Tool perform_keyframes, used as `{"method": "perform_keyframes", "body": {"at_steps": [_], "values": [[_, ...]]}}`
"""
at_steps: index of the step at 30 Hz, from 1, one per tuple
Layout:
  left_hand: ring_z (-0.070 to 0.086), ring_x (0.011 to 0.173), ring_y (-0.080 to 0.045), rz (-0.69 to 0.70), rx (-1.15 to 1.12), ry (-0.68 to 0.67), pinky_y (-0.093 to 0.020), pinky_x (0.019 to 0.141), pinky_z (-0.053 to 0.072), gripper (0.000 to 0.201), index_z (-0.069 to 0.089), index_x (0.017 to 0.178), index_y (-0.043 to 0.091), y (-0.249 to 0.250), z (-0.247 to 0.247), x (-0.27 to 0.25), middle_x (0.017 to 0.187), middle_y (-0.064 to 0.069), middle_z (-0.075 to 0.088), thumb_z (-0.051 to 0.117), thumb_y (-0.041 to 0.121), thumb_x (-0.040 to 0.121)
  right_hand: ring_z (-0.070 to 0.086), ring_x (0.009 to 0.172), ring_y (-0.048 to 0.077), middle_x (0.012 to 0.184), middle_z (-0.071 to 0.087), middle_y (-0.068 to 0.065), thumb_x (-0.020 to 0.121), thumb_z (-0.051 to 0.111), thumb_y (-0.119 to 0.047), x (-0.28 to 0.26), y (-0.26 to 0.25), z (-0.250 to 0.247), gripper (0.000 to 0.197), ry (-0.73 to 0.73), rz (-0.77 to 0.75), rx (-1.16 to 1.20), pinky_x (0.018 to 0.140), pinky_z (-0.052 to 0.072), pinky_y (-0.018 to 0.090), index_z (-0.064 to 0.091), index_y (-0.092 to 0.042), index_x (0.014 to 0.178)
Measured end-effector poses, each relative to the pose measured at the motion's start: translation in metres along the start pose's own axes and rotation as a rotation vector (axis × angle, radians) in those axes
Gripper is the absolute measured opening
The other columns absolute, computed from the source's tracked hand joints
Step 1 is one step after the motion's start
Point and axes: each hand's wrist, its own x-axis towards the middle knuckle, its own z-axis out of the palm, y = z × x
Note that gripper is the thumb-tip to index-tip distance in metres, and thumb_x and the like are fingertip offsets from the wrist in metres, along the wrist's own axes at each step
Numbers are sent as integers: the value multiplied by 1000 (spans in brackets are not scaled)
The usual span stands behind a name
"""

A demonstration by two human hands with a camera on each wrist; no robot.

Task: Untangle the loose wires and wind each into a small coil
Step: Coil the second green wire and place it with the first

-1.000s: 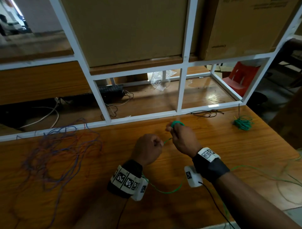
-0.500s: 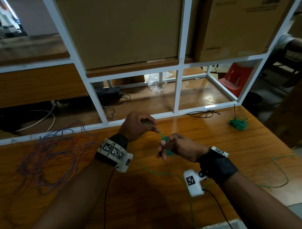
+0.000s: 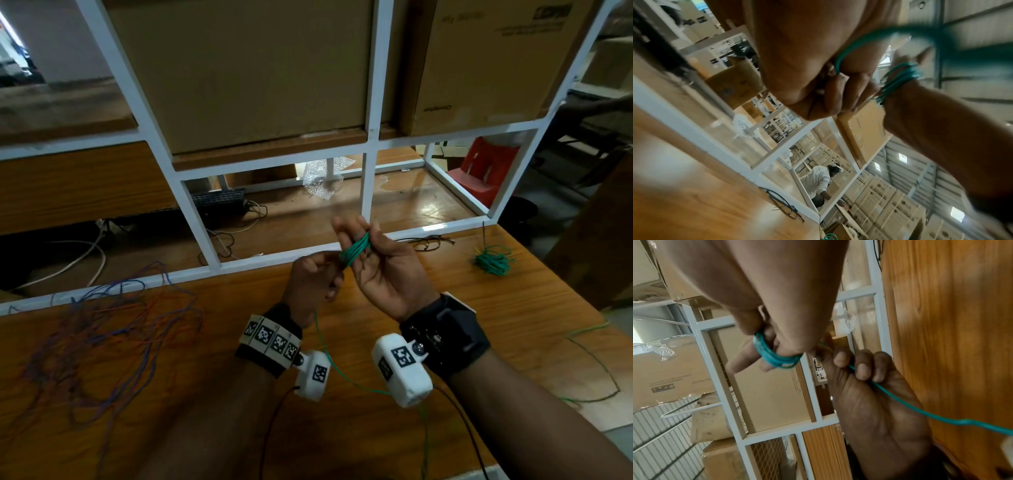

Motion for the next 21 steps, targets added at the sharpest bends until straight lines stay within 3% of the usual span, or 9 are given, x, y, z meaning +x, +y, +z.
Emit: {"method": "perform_keyframes", "body": {"at_steps": [2, 4, 8, 10, 11, 14, 16, 19, 21], "values": [[39, 42, -12, -4, 88, -13, -20, 42, 31, 18, 72, 90, 10, -3, 7, -3, 58, -2, 53, 57, 14, 100, 67, 122, 24, 123, 73, 17, 105, 42, -19, 9, -3, -1, 30, 109, -152, -79, 108, 50, 30, 60, 0, 120], [37, 46, -13, -24, 252, -42, -22, 46, 31, 22, 75, 92, 10, -8, 11, -6, 58, -1, 49, 60, 22, 101, 63, 126, 20, 124, 74, 10, 111, 36, -23, 19, -7, -13, 32, 203, -248, -275, 108, 49, 27, 58, -4, 124], [42, 46, -8, -68, 368, -44, -20, 46, 33, 21, 74, 100, 2, -13, 8, -4, 57, 3, 51, 60, 17, 99, 67, 116, 8, 116, 77, 5, 112, 41, -21, 22, -6, -48, 32, 283, -458, -1055, 102, 51, 23, 66, -3, 122], [44, 45, -6, -66, 409, -8, -20, 46, 36, 17, 75, 97, 2, -14, 2, -4, 53, 8, 53, 65, 15, 96, 66, 107, -5, 108, 76, -5, 110, 46, -18, 19, -3, -60, 27, 280, -460, -1455, 94, 50, 16, 70, -7, 115], [46, 46, -5, -70, 449, -8, -22, 47, 39, 15, 75, 95, 5, -14, -1, -4, 53, 10, 54, 67, 16, 95, 65, 103, -3, 106, 74, -6, 109, 47, -17, 17, -3, -65, 25, 269, -429, -1645, 89, 49, 16, 70, -9, 112], [54, 50, -2, -97, 529, -27, -26, 49, 49, 11, 74, 94, 10, -15, -11, -7, 60, 14, 57, 66, 17, 95, 64, 96, 24, 103, 71, 7, 104, 49, -8, 12, -3, -76, 16, 180, -200, -2068, 75, 43, 30, 65, -7, 104], [59, 56, 0, -10, 631, -19, -27, 55, 50, 11, 76, 95, 11, -15, -18, -6, 68, 13, 65, 67, 18, 94, 65, 93, 33, 99, 70, 12, 97, 51, -5, 9, -4, -79, 14, 70, -48, -2239, 74, 45, 37, 64, -6, 101], [64, 74, 3, 176, 820, 5, -23, 70, 50, 7, 77, 89, 20, -11, -27, 1, 77, 16, 69, 72, 24, 90, 69, 90, 26, 96, 74, 4, 107, 45, -27, 5, -7, -82, 33, -81, 131, -2229, 82, 53, 41, 72, -13, 92], [62, 67, -1, 237, 772, 15, -27, 66, 50, 2, 76, 88, 23, -6, -31, 6, 68, 14, 67, 76, 24, 86, 70, 87, 13, 89, 76, -5, 110, 36, -48, 5, -10, -80, 55, -98, 309, -2025, 88, 53, 37, 76, -18, 85]]}}
